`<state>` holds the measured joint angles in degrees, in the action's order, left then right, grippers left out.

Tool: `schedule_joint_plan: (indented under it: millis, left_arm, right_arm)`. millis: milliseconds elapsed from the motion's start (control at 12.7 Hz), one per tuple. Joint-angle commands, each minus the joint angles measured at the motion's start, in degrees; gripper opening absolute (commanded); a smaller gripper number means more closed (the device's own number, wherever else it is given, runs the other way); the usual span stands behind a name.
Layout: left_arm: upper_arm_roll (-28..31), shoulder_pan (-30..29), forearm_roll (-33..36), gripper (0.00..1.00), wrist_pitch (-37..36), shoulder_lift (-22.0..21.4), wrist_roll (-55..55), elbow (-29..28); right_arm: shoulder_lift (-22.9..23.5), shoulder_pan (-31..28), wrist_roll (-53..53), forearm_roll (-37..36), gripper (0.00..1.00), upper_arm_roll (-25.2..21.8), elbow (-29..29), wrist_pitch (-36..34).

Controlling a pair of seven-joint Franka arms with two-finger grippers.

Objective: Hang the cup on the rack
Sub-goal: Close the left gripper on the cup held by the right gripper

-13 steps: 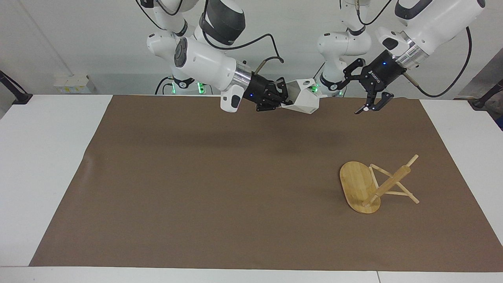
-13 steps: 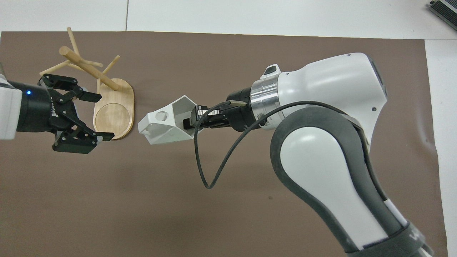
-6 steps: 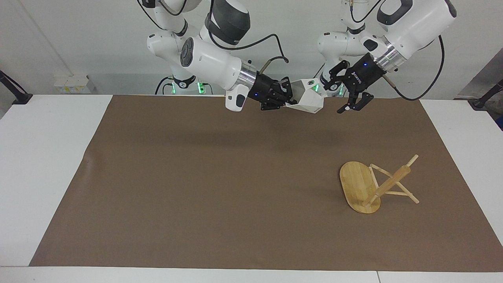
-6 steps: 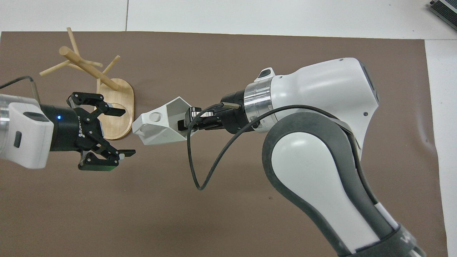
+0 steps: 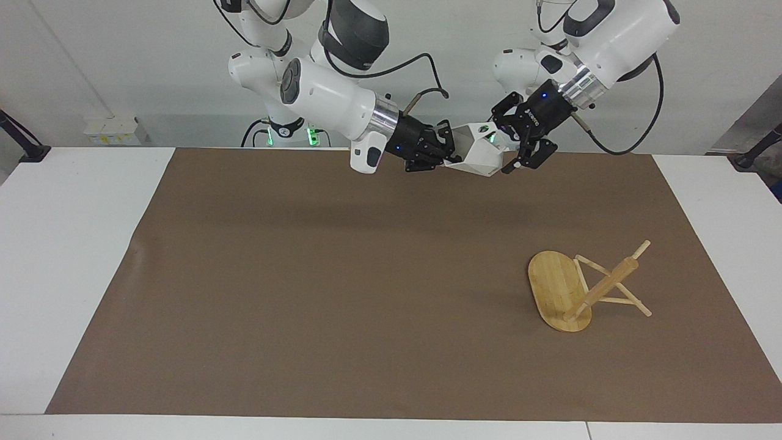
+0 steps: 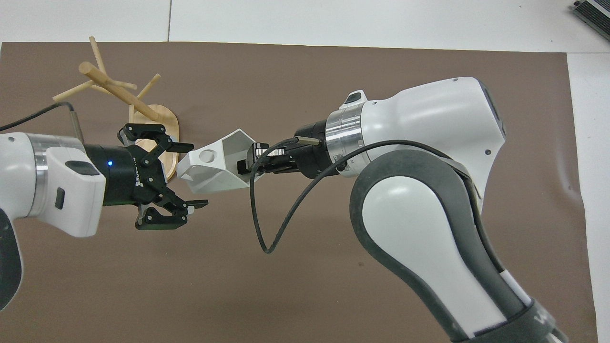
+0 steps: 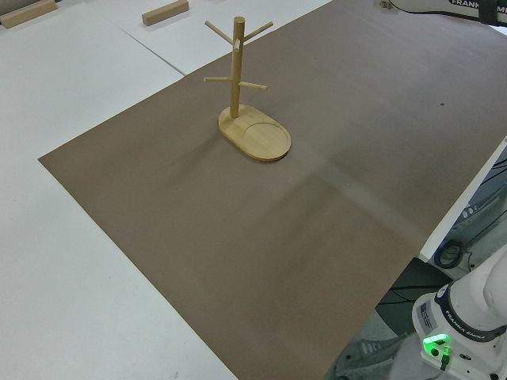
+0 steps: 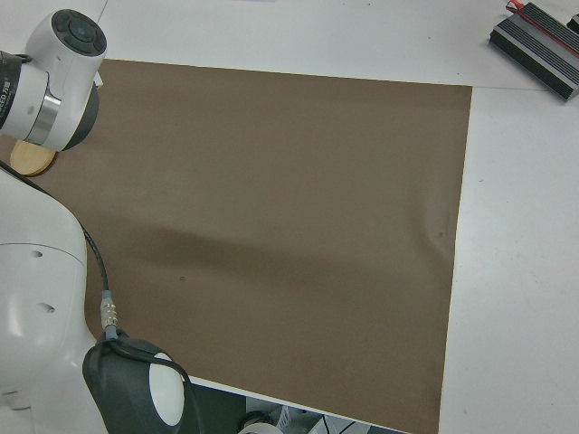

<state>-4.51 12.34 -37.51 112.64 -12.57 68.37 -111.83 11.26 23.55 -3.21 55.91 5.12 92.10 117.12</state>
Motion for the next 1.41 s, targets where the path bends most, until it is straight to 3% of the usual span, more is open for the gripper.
schedule_joint_plan:
  millis: [0,393,471,550,1256,1335]
  left_arm:
    - [0.7,2.1,-1.3,1.0,3.8,-2.2,0.5,-4.1]
    - [0.6,4.2,-2.0,1.0,9.1,-4.1,-1.6,-8.6]
    - [0.7,4.7,-2.8,0.96,9.6,-4.2,-2.6,-8.7]
    - [0.8,4.6,-2.8,0.01,9.6,-4.4,-1.8,-8.8]
    - [0.9,3.8,-2.1,0.0,9.7,-4.4,-3.6,-7.5]
    - [0.9,3.7,-2.1,0.0,9.7,-4.4,-4.4,-7.3]
  right_arm:
    - [-0.1,0.0,-0.1,1.8,0.0,0.0,0.4,1.0]
    - [-0.1,-0.1,-0.1,1.8,0.0,0.0,0.3,1.0]
    - [-0.1,-0.1,-0.1,1.8,0.0,0.0,0.3,1.0]
    - [-0.1,-0.1,-0.1,1.8,0.0,0.0,0.3,0.9]
    - [-0.2,0.0,-0.7,1.8,0.0,0.0,0.0,0.9]
    - [-0.2,0.0,-0.8,1.7,0.13,0.0,0.0,0.9]
